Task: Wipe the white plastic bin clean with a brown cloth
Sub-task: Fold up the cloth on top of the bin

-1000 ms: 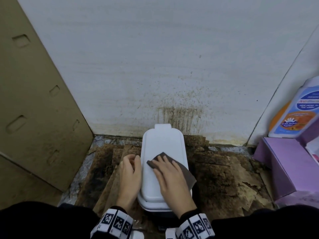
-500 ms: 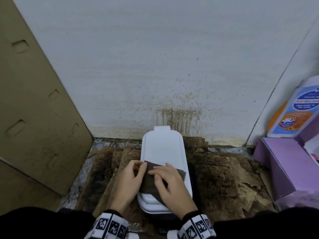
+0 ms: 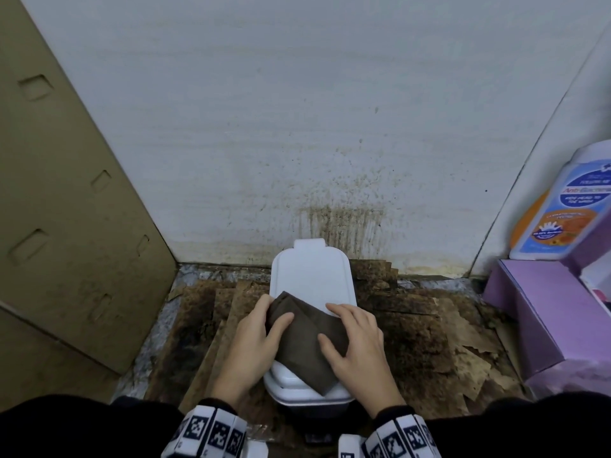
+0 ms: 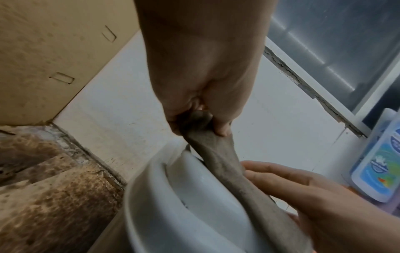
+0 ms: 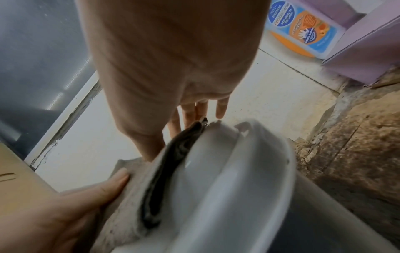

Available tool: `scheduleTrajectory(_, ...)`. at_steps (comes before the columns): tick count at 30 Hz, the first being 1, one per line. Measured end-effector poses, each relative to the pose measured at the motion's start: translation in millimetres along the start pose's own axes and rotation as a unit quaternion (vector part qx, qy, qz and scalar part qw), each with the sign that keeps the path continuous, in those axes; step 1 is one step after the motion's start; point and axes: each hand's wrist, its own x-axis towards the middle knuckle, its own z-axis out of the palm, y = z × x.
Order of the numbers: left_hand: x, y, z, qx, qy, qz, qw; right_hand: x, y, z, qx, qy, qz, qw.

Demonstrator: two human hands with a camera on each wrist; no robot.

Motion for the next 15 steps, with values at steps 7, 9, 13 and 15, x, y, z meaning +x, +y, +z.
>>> scheduleTrajectory(7, -3.8, 19.5, -0.4, -0.069, 0.059, 0.054, 0.994, -1.4, 0.8, -7.0, 0.146, -0.008, 0.083, 0.986)
scheduleTrajectory(9, -5.1, 23.4, 1.5, -0.076, 0.075, 0.063, 0.992, -1.2, 2.3, -9.0, 0.152, -0.008, 0.089, 0.984)
scheduleTrajectory(13, -4.0, 26.8, 4.2, -0.1, 0.089, 0.059, 0.989, 0.5, 6.7, -9.3, 0.179, -0.012, 0.095, 0.979)
scheduleTrajectory(15, -3.5, 29.3, 5.2, -0.099, 0.088, 0.06, 0.989, 2.4, 9.8, -10.1, 0.224, -0.027, 0.113, 0.968)
